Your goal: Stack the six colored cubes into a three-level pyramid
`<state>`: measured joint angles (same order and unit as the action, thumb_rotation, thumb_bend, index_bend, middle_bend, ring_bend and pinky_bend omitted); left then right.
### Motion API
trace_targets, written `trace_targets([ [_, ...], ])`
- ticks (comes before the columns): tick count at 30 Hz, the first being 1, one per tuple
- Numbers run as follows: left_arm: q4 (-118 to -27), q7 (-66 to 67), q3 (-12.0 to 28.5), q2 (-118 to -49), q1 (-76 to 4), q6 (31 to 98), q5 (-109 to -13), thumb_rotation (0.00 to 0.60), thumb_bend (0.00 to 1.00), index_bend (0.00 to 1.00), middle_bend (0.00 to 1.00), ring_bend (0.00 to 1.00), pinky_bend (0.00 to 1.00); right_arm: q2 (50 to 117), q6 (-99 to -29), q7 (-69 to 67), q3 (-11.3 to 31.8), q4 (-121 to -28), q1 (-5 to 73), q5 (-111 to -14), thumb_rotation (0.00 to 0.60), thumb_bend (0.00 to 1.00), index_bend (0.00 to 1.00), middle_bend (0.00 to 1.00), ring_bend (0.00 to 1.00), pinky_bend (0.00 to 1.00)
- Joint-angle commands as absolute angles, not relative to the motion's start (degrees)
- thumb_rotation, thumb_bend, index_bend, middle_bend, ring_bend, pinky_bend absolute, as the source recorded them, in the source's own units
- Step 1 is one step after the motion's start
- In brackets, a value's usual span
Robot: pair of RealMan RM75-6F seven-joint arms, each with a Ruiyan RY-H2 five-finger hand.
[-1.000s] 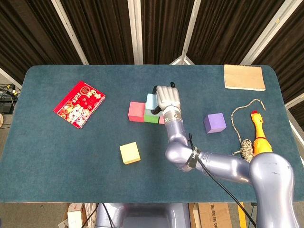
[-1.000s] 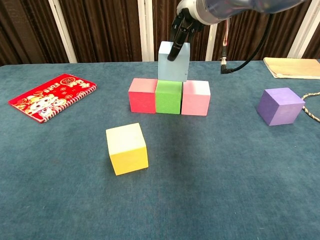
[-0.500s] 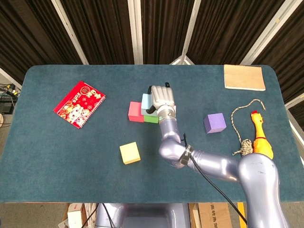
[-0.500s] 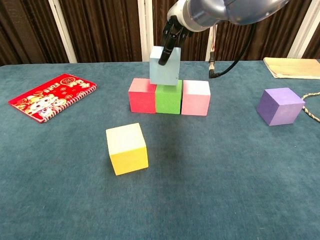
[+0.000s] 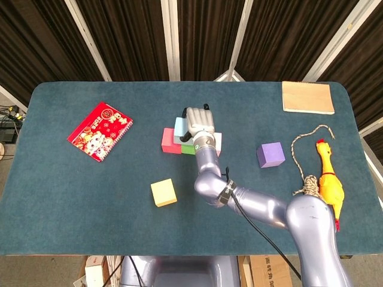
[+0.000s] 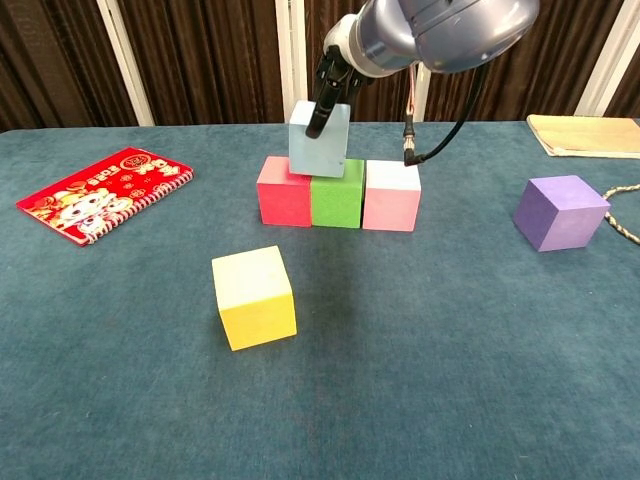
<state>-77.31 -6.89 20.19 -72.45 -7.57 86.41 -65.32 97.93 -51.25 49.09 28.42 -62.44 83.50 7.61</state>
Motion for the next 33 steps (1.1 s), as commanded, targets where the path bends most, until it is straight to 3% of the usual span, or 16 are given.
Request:
trace_targets([
  [1,-77.1,-6.9,20.2,-72.5,-7.6,86.2,-65.3,0.600,0.32,0.15,0.11,0.01,0.00,98.9,-50.5,49.5,28.9,-61.1,83.7,7.4,0.600,0.71,0.56,0.54,0.35,0.00],
  [33,-76.5,-7.4,20.1,-72.6,-7.6,86.2,-65.5,0.600,0.32,0.15,0.11,0.01,0.00,101.6,-48.1,51.6,30.8,-58.6,84.0,6.4,0.600,0.71,0.56,0.54,0.35,0.00],
])
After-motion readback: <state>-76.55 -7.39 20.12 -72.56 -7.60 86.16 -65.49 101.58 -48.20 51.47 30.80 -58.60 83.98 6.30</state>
